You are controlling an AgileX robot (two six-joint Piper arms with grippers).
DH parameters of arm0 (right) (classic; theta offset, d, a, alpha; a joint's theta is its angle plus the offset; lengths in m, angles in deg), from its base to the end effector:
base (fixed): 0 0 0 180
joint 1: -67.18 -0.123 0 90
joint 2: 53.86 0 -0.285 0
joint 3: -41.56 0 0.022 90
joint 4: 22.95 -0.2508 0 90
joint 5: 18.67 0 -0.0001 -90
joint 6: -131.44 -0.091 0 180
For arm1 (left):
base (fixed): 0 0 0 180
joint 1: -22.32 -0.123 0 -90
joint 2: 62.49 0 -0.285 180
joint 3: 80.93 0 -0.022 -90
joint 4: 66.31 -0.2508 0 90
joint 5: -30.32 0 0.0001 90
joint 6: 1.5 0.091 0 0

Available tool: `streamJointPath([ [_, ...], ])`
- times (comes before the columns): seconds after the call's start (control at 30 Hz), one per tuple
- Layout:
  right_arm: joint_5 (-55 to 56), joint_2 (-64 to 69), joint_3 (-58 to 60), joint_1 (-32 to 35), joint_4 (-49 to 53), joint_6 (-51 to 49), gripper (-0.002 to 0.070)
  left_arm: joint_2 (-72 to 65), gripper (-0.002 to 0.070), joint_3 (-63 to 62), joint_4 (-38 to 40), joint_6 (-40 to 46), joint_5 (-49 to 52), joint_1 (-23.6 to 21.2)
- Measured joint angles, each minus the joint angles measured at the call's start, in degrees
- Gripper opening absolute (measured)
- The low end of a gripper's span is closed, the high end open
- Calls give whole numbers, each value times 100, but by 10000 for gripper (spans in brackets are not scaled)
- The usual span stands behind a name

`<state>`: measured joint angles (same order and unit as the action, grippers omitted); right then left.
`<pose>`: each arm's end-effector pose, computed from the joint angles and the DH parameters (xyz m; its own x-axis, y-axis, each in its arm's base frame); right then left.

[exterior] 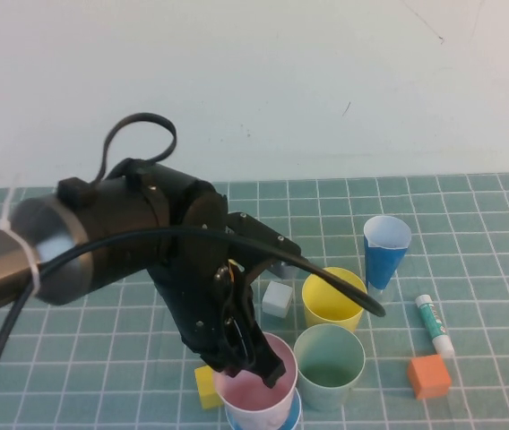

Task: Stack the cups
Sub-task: Place the pink cup on the blue cup

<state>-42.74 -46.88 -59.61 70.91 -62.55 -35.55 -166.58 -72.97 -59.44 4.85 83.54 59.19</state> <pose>0.0520 0.0204 0.1754 -0.3094 0.4146 -0.8558 -0.0677 0.8880 0.4547 0.2614 -0.2070 0.2381 -0.7485 0.6096 -0.2610 0.6465 0.7584 -0.0825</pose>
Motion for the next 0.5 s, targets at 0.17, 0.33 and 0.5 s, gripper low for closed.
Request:
streamJointPath([
  [0.17, 0, 0, 0, 0, 0, 0, -3, -245, 6, 0, -97, -102, -172, 0],
  [0.33, 0, 0, 0, 0, -89, 11, -3, -319, 36, 0, -110, -123, -278, 0],
  [0.5, 0, 0, 0, 0, -402, 351, -3, -319, 207, 0, -156, -123, -278, 0],
])
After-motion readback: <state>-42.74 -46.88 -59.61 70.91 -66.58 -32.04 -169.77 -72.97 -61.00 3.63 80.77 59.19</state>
